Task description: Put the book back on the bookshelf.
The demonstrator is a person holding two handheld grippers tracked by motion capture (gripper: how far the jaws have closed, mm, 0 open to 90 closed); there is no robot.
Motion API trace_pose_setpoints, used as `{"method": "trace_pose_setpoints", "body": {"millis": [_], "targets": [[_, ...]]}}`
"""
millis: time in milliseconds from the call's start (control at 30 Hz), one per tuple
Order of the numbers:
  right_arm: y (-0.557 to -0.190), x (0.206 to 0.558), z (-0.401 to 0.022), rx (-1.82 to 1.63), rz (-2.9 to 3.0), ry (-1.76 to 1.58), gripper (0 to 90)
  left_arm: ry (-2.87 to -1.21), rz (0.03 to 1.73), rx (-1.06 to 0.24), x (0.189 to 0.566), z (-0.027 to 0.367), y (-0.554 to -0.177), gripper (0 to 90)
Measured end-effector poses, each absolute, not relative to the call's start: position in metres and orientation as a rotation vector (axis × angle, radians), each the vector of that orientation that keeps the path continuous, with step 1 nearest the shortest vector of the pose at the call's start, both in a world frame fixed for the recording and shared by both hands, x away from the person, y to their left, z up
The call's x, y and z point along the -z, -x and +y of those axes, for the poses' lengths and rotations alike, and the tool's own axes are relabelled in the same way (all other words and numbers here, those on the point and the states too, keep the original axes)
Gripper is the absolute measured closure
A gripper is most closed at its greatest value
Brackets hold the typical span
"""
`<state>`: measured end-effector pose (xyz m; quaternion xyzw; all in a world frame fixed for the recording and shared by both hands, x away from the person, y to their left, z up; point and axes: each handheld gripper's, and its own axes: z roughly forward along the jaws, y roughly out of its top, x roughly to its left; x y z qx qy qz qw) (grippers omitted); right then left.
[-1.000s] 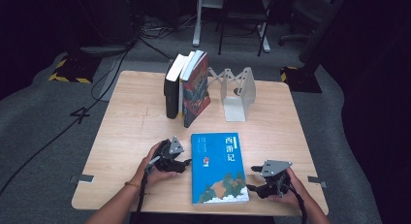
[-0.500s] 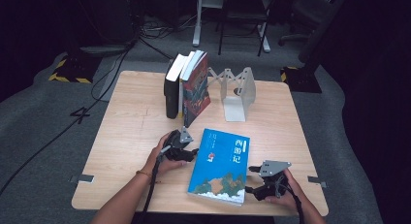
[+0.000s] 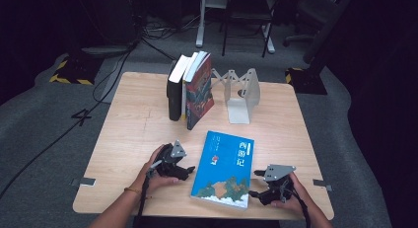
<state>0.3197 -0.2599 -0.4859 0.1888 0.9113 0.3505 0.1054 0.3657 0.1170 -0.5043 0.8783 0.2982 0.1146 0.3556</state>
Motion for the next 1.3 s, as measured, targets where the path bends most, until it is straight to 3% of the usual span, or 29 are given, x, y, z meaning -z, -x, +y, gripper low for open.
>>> {"method": "trace_pose_setpoints", "body": {"millis": [600,1300], "targets": [[-0.314,0.486,-0.255,-0.955,2.706,-0.506,27.4,-2.279,0.726,-0.276,0.505,0.141,-0.299,17.4],[-0.316,0.476,-0.262,-1.07,2.66,-0.527,26.8,-2.331,0.677,-0.234,0.501,0.136,-0.301,17.1]]}}
